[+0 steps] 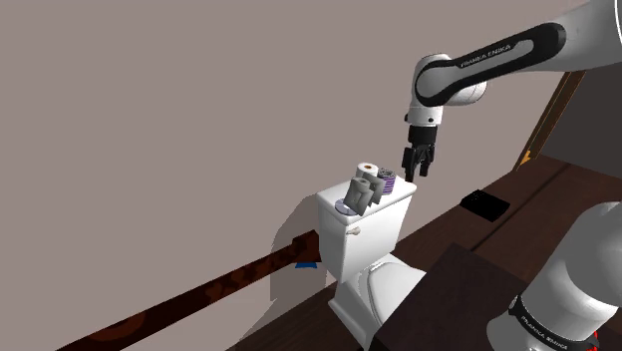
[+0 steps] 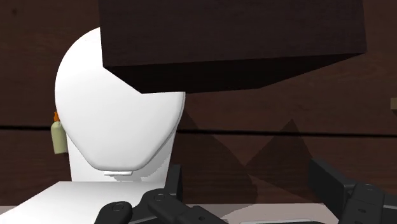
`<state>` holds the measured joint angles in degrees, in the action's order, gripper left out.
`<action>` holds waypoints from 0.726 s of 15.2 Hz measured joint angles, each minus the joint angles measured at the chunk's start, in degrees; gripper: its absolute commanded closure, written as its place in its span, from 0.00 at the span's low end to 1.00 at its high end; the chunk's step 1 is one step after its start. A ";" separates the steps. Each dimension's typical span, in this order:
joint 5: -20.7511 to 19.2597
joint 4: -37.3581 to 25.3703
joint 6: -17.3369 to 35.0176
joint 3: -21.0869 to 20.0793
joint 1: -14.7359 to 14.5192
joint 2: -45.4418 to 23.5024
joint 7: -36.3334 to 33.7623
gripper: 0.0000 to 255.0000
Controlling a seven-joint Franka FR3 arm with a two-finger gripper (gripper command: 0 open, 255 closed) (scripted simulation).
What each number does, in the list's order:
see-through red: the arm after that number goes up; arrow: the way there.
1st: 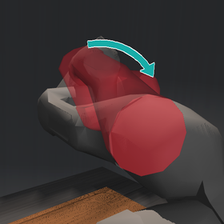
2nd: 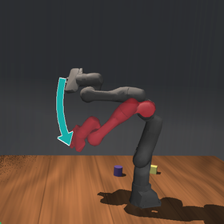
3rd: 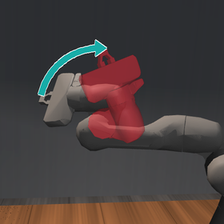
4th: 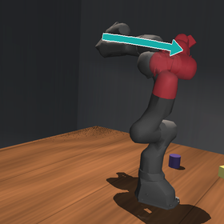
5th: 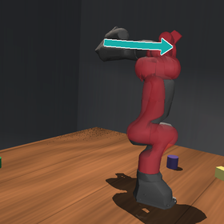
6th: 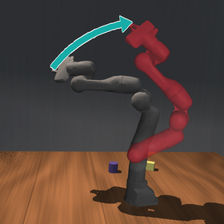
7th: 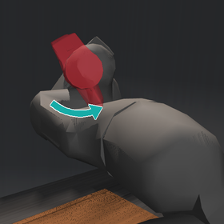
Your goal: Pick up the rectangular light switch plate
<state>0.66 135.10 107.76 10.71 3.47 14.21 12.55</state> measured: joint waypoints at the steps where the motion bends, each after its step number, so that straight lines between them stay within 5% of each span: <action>1: 0.69 -0.93 1.11 0.70 0.13 -2.08 1.44 0.00; 11: 11.86 -16.63 7.10 4.04 2.92 -26.13 16.37 0.00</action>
<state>12.51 118.47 114.86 14.74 6.39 -11.92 28.93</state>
